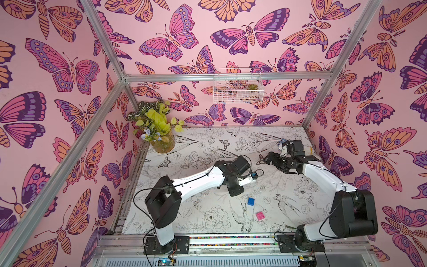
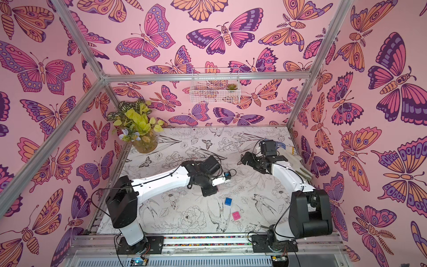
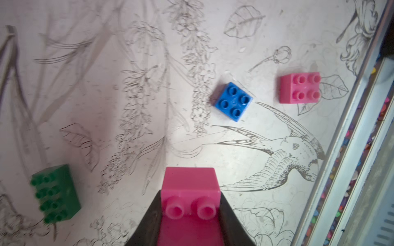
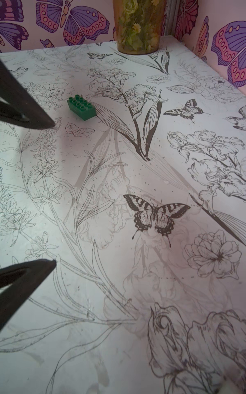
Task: Assemble the letter v with lego
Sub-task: Pick up the lego brick from the center of the board, then adjust the lego brick at the center of the board.
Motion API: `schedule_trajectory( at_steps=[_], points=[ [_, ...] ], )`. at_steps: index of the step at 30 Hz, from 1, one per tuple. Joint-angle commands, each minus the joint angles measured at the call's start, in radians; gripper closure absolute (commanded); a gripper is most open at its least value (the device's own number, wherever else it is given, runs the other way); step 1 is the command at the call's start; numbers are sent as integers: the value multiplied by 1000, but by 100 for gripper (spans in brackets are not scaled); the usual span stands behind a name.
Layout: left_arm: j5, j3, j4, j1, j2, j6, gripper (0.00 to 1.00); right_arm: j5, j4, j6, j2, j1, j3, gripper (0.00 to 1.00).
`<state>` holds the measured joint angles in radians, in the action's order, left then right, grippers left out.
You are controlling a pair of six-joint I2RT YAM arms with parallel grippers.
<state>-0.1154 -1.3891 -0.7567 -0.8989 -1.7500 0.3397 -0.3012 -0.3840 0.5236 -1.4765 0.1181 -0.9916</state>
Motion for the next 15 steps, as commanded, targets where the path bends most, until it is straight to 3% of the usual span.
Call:
schedule_trajectory(
  at_steps=[1, 9, 15],
  points=[
    [0, -1, -41, 84, -1, 42, 75, 23, 4, 0, -39, 34, -49, 5],
    [3, -131, -75, 262, -135, 94, 75, 36, 17, 0, -123, 102, -109, 5],
    [49, -185, -91, 324, -221, 129, 75, 40, 4, -8, -182, 148, -159, 5]
  ],
)
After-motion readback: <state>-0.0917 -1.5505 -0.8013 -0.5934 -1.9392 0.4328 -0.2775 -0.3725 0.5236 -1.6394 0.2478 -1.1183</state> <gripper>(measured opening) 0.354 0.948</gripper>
